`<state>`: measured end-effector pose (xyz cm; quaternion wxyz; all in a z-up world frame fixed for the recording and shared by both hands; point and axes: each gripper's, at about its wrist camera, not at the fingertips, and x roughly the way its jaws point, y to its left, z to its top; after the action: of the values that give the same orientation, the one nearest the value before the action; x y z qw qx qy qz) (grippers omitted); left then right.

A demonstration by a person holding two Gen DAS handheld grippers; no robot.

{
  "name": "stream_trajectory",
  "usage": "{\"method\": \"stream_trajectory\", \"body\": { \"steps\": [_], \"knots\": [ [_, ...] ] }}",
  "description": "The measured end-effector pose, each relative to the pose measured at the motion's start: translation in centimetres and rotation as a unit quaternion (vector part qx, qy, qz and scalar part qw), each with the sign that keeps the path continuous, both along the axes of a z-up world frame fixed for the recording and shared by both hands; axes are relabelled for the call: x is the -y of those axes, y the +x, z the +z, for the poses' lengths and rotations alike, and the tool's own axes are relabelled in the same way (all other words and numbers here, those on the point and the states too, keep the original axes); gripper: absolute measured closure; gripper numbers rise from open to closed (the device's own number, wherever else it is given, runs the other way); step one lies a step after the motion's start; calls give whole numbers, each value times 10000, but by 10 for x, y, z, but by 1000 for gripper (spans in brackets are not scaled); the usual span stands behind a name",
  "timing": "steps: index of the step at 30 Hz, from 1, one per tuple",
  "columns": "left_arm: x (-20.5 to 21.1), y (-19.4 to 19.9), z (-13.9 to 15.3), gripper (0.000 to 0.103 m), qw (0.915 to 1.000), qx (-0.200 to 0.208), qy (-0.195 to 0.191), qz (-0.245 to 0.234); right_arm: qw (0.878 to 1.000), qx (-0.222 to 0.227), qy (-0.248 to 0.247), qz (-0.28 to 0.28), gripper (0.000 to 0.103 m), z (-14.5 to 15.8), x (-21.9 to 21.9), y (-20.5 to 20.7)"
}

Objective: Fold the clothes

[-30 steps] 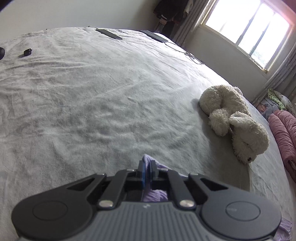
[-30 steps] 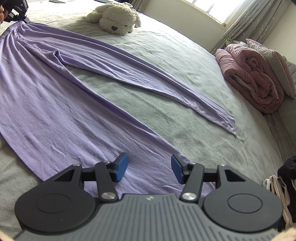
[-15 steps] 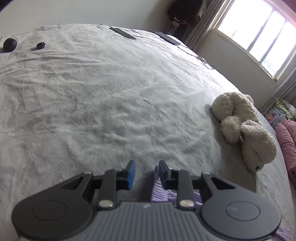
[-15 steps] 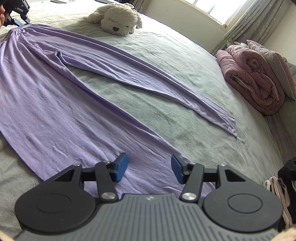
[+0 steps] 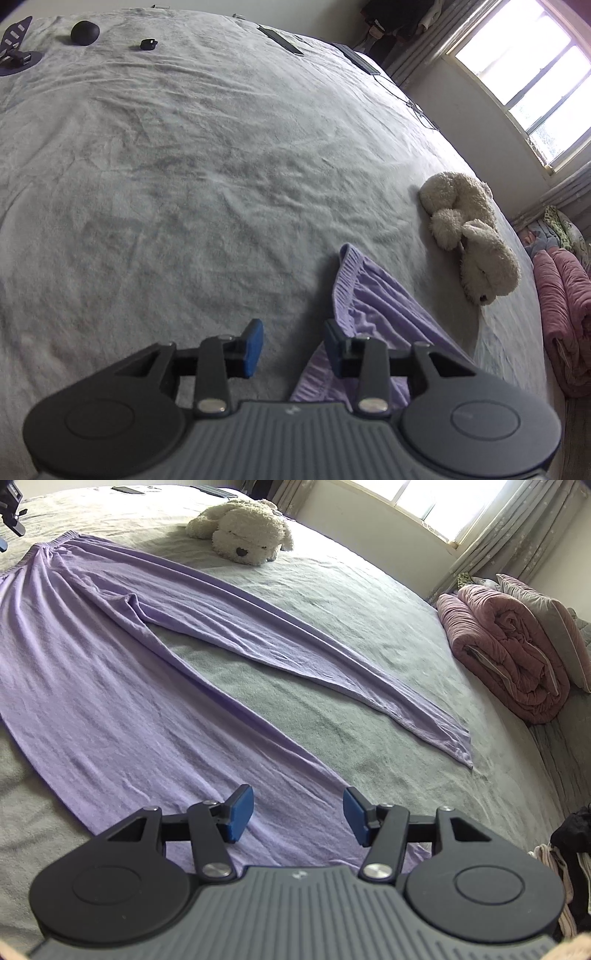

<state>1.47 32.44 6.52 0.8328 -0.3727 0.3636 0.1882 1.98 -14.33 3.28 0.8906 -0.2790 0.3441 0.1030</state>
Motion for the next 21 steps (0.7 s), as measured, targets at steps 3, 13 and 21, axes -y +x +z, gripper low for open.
{"method": "stream_trajectory", "body": {
  "steps": [3,13,21],
  "knots": [
    [5,-21,-5,66,9994,-97,-320,-72,10000,18,-22,31,45,0,-2,-2],
    [39,-63,-20,64,9961,75,-859,-176,9999,74,-99,52,45,1,-4,-6],
    [53,-40,-31,68,9994,35,-353,14,9999,50,-116,103,45,-2,-8,-5]
  ]
}}
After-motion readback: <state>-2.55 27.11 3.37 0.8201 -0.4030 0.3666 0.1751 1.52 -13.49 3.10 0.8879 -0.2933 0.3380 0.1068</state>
